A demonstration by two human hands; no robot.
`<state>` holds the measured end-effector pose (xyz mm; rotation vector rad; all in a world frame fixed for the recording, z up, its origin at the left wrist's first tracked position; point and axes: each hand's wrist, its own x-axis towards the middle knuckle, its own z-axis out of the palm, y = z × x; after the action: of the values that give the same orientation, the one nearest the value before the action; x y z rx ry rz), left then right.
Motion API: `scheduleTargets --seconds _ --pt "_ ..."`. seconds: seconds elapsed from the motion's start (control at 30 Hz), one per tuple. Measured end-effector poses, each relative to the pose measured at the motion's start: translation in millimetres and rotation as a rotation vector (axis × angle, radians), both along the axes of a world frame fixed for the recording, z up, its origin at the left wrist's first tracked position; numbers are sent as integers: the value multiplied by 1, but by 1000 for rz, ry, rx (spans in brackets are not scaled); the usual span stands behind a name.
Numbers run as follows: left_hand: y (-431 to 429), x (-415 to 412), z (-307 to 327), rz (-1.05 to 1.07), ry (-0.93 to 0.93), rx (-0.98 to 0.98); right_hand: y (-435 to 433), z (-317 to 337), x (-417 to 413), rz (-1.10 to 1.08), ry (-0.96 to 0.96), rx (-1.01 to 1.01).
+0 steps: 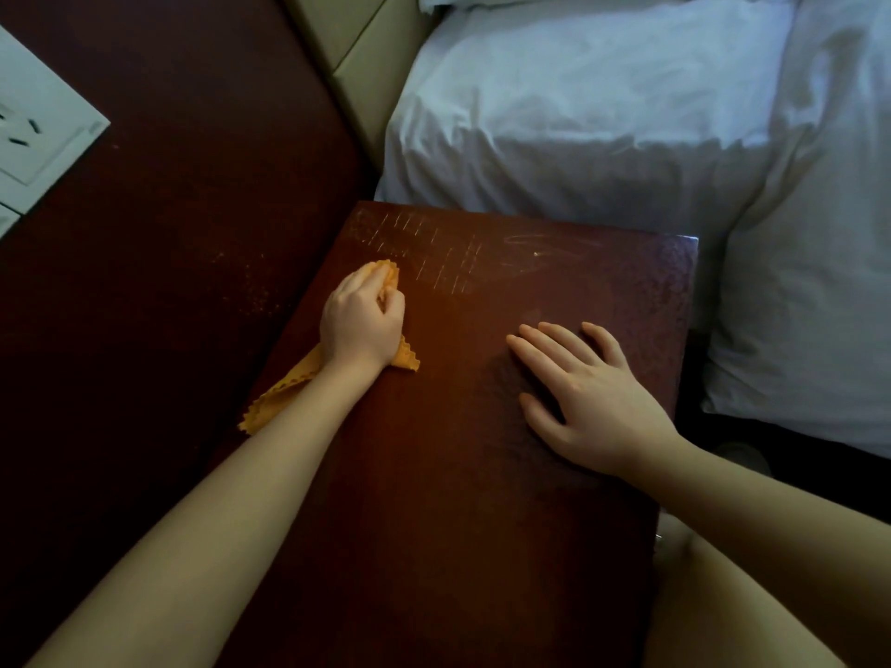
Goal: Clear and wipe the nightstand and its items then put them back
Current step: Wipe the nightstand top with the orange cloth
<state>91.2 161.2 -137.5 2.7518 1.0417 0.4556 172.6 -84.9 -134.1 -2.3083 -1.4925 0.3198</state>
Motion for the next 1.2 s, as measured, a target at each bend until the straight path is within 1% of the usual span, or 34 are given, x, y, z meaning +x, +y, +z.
scheduleTargets --seconds 0.07,0.17,0.27,0.4,0.53,0.63,0.73,0.83,0.97,1.03,1.1,1.2 --pt "4 9 1 37 3 -20 0 -1 0 0 0 -3" --pt "6 22 4 32 5 -40 0 -1 0 2 -1 -11" --pt "3 22 6 -47 1 -64 0 -1 1 2 -3 -18" --pt "-1 -1 3 -152 -6 -65 0 0 0 4 2 -22" --pt "2 -9 1 -66 2 -49 0 0 0 2 0 -13" --pt "6 5 3 30 -7 -43 0 1 0 0 -1 -17" --pt "6 24 4 57 -31 -55 0 0 0 -1 2 -10" --pt "1 31 4 1 -29 -65 0 -1 0 -3 -2 -9" --pt "-14 7 2 -207 -10 -65 0 0 0 -5 -5 -11" --pt "-7 -9 3 -264 18 -55 0 -1 0 -3 -8 -13" --pt "8 -19 5 -233 43 -46 1 -1 1 -1 -7 -9" --pt "19 -15 5 -103 45 -42 0 -2 1 -6 -14 -3"
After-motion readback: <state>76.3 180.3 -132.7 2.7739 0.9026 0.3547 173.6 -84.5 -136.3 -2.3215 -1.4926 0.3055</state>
